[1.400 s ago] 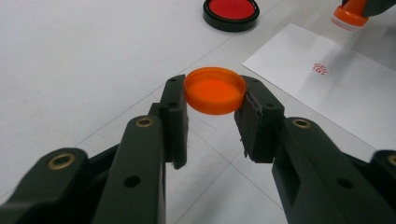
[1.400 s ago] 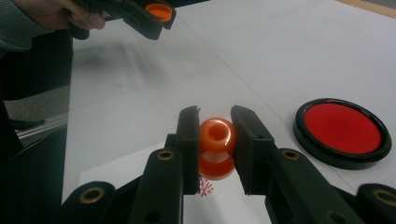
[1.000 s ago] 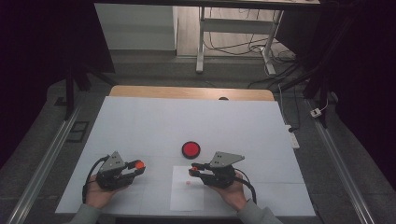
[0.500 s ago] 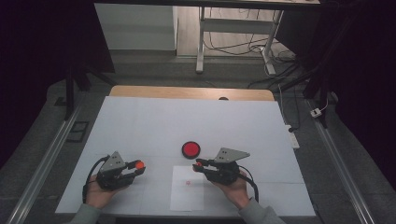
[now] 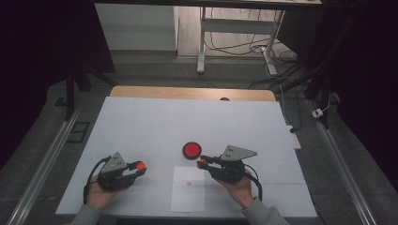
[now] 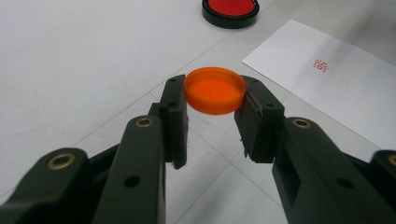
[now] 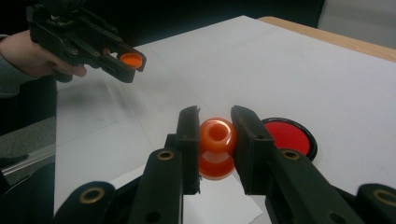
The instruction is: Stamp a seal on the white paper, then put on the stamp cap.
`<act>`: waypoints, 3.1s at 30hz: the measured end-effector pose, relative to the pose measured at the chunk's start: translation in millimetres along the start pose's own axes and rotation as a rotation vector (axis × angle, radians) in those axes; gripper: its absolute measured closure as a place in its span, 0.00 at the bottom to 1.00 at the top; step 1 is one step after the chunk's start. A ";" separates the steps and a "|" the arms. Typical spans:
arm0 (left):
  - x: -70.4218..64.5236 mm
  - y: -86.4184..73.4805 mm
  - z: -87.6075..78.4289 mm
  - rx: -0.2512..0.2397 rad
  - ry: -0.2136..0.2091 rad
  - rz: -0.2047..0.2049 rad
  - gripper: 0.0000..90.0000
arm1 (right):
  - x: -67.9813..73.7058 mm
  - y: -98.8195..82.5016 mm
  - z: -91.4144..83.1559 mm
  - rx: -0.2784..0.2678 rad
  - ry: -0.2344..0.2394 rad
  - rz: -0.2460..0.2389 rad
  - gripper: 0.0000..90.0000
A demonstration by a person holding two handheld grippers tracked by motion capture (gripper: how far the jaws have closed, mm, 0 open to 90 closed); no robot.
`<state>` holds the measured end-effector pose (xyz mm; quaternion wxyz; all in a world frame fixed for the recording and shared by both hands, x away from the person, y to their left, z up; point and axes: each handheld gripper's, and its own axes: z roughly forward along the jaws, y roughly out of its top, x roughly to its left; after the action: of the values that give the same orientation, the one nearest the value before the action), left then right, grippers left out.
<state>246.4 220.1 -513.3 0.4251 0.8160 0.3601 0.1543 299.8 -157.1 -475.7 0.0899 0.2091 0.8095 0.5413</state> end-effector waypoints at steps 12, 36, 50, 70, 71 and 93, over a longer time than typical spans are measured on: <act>-1.1 0.9 0.6 -0.001 -0.004 0.005 0.72 | -0.3 3.2 -3.3 -0.010 -0.004 -0.006 0.80; -17.8 19.0 13.7 -0.019 -0.051 0.061 0.72 | -4.5 3.2 -5.9 -0.023 0.002 0.016 0.80; -29.7 30.6 23.5 -0.029 -0.126 0.095 0.72 | -6.8 1.3 -6.0 -0.020 -0.001 0.025 0.80; -54.7 52.4 48.1 -0.005 -0.191 0.187 0.72 | -4.7 0.4 -1.2 -0.020 0.009 0.030 0.80; -55.8 53.2 49.2 -0.002 -0.195 0.190 0.72 | -4.7 0.2 -1.3 -0.019 0.010 0.031 0.80; -79.5 68.3 79.9 0.038 -0.247 0.247 0.72 | -2.7 2.1 -4.1 -0.029 0.009 0.026 0.80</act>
<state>267.0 90.5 -501.3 0.4285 0.8746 0.2049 0.0973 301.2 -161.0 -472.3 0.0821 0.2159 0.7991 0.5551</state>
